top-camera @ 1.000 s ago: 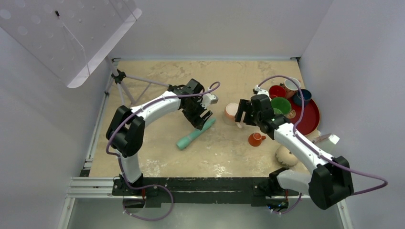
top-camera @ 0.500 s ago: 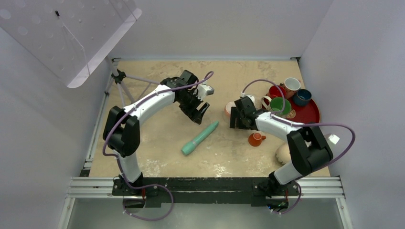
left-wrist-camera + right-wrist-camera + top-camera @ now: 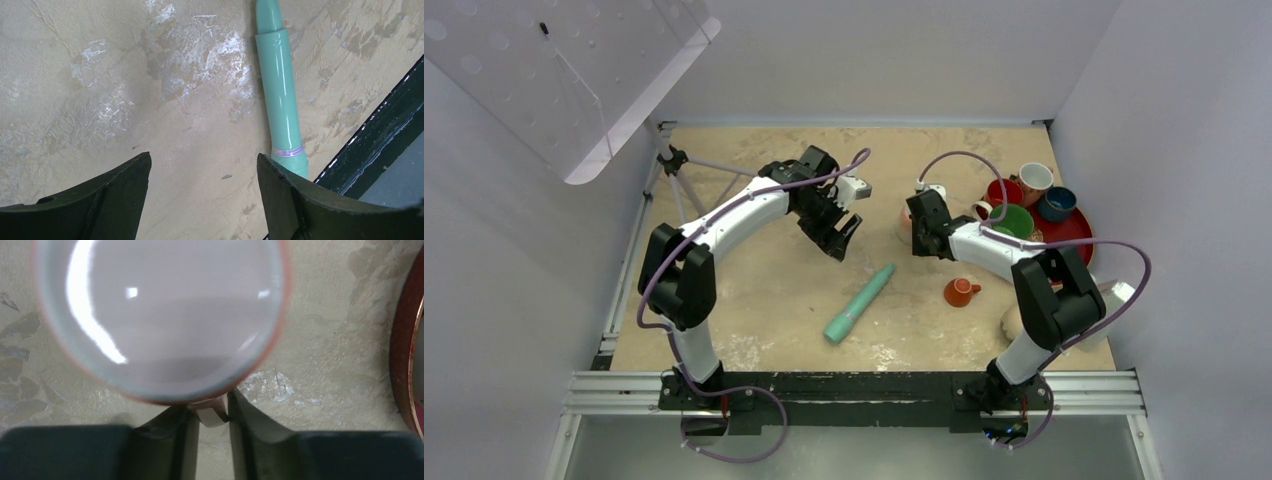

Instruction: Turn the mug right side up

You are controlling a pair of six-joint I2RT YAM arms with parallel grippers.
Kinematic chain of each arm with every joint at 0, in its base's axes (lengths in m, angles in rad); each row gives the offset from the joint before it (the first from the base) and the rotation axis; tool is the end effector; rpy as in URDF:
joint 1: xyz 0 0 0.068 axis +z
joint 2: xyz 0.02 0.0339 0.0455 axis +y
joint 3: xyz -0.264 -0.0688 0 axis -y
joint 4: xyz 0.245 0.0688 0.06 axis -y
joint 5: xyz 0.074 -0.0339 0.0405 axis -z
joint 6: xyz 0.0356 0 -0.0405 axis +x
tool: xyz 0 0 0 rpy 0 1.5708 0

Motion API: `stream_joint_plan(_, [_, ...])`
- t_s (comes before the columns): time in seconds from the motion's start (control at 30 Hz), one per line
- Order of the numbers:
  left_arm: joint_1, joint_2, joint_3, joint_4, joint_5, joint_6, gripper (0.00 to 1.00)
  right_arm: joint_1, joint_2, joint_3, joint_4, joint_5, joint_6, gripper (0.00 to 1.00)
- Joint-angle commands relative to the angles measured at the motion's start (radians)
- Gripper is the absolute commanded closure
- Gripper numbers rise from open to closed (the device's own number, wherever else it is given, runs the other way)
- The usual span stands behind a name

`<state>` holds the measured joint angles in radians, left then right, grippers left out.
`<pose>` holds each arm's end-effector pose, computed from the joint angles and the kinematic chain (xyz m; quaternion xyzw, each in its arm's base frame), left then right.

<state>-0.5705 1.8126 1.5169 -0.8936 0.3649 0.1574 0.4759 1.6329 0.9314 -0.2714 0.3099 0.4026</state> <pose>0.3088 -0.2132 0.2563 0.3759 0.8901 -0.2126 0.1459 0.2921 0.1383 0.1755 0.0108 0.9452 -0.0097 0.3261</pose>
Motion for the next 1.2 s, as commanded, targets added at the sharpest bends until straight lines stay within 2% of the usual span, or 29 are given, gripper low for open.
stream_joint_plan(0.0, [0.008,-0.049,0.033,0.004,0.022,-0.004,0.19,0.000,0.041,0.059,0.003,0.020,-0.022,0.92])
stream_joint_plan(0.03, [0.009,-0.050,0.032,0.004,0.024,-0.005,0.19,-0.001,0.048,0.063,-0.004,0.030,-0.019,1.00])
stream_joint_plan(0.2, [0.013,-0.057,0.033,-0.002,0.034,-0.005,0.19,0.000,-0.026,0.054,0.039,0.028,-0.018,1.00])
stream_joint_plan(0.33, [0.051,-0.066,0.040,0.023,0.148,-0.068,0.15,0.000,-0.107,0.072,0.053,-0.041,-0.006,1.00])
stream_joint_plan(0.5, [0.109,-0.091,0.009,0.210,0.317,-0.255,0.08,0.001,-0.239,0.053,0.131,-0.204,0.078,1.00])
stream_joint_plan(0.73, [0.156,-0.106,0.038,0.481,0.466,-0.521,0.05,-0.003,-0.367,0.029,0.265,-0.410,0.221,1.00])
stream_joint_plan(0.93, [0.165,-0.112,0.080,0.576,0.545,-0.574,0.04,-0.024,-0.391,0.096,0.327,-0.525,0.246,1.00])
stream_joint_plan(1.17, [0.196,-0.038,0.156,0.696,0.622,-0.703,0.05,-0.024,-0.407,0.091,0.391,-0.618,0.288,1.00])
